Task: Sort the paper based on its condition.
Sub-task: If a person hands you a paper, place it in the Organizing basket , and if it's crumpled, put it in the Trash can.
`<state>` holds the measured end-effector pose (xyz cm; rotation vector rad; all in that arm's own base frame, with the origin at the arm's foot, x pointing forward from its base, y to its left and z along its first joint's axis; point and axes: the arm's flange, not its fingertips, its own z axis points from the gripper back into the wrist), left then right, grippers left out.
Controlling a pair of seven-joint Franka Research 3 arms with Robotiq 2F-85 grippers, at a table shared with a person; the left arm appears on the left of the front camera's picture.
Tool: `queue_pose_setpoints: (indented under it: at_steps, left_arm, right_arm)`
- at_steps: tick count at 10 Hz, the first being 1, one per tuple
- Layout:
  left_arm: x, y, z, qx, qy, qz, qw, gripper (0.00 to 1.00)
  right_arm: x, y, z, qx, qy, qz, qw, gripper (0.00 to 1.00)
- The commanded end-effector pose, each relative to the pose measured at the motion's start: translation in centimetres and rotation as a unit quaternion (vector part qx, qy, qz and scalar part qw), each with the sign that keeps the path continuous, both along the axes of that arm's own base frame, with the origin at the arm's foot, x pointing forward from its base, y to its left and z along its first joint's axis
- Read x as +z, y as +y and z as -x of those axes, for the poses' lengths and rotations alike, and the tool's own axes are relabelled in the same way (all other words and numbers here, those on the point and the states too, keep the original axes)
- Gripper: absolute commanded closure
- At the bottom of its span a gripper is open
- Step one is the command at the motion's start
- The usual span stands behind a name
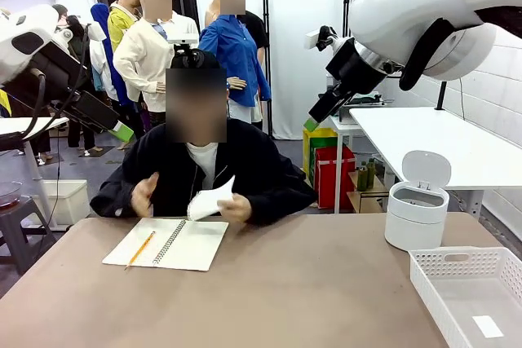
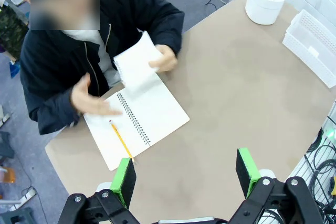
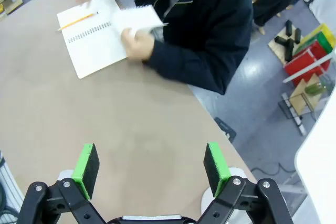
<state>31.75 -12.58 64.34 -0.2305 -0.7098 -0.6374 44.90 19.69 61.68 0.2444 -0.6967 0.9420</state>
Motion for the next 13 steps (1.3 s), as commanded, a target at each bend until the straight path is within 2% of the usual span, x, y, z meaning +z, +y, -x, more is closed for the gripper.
queue_pose_setpoints:
  at_steps: [1, 2, 9, 11, 13]
  left_arm:
    - [0.0, 0.1, 0.0, 0.0, 0.0, 0.001, 1.0, 0.0]
    - [0.0, 0.1, 0.0, 0.0, 0.0, 0.001, 1.0, 0.0]
    - [0.0, 0.1, 0.0, 0.0, 0.0, 0.001, 1.0, 0.0]
    - [0.0, 0.1, 0.0, 0.0, 0.0, 0.001, 1.0, 0.0]
    - [0.0, 0.1, 0.0, 0.0, 0.0, 0.001, 1.0, 0.0]
  right_arm:
    - [-1.1, -0.6, -0.8, 0.004, -0.007, 0.01, 1.0, 0.0]
    - [0.0, 0.0, 0.0, 0.0, 0.0, 0.0, 1.0, 0.0]
    - [0.0, 0.0, 0.0, 0.0, -0.001, 0.003, 1.0, 0.0]
    - [0.5, 0.8, 0.7, 0.018, -0.032, -0.022, 0.999, 0.0]
    - [0.9, 1.7, 1.1, 0.029, -0.031, -0.022, 0.999, 0.0]
